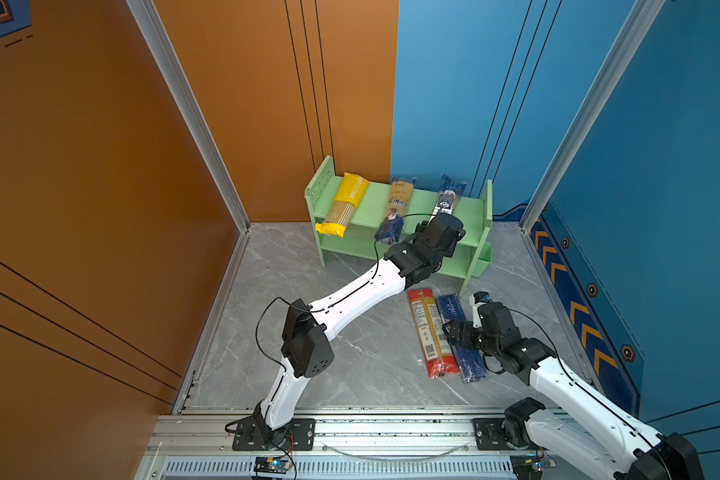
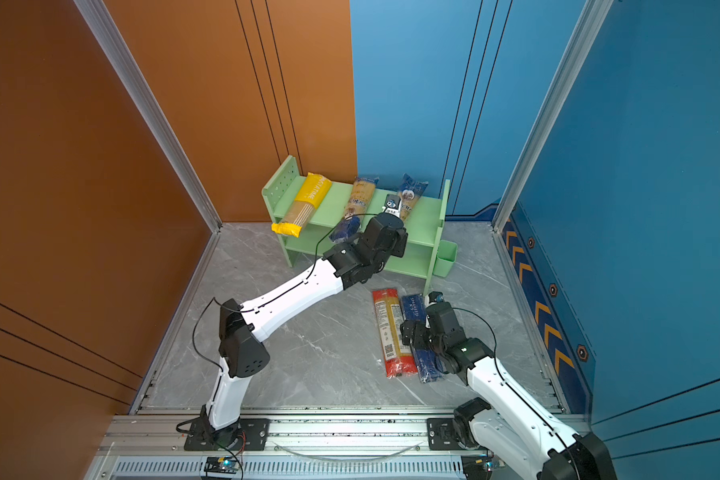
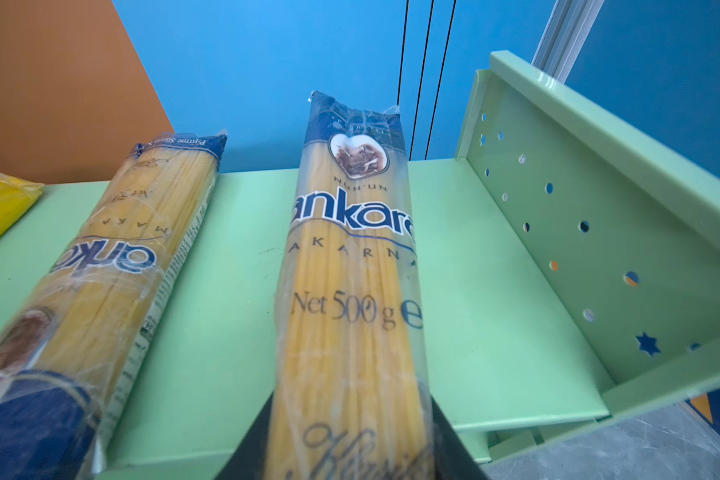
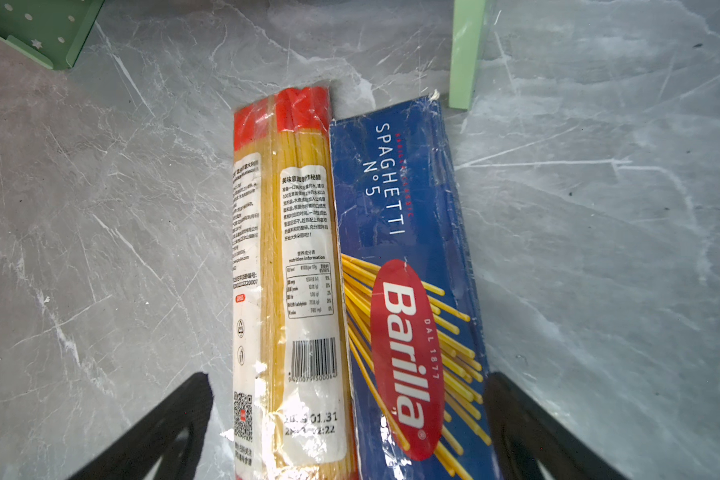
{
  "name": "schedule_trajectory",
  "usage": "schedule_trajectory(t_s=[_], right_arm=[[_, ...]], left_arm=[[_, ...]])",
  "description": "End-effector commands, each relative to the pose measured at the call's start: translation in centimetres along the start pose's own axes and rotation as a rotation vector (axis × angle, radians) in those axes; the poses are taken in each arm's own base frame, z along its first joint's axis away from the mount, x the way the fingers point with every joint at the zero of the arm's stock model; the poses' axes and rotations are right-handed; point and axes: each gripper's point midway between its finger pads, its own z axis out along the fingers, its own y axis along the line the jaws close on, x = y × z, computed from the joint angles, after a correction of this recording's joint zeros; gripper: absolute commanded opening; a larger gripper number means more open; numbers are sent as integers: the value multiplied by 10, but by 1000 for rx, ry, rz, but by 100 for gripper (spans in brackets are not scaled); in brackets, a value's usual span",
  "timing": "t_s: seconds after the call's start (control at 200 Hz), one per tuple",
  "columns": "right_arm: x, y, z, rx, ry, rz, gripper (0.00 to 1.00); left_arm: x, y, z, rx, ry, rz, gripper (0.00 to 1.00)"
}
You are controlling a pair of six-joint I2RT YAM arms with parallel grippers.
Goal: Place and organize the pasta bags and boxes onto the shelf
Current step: 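Lower the ankara pack upright onto the upper tier beside the other ankara pack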
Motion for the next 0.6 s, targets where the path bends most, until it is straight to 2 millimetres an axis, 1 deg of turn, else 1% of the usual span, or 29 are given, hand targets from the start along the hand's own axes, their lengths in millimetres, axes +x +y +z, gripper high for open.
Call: schedule_trajectory(t_s=[0.0, 0.17, 0.596], right_arm=[[9, -7, 1, 19, 24, 12, 100], [10, -6, 1, 15, 23, 13, 100], [10, -5, 0, 5, 19, 14, 100]], left_arm=[[-78, 4, -30, 10, -211, -148, 0], [-77, 0, -31, 3, -213, -155, 0], [-71, 3, -30, -40, -197, -163, 0]])
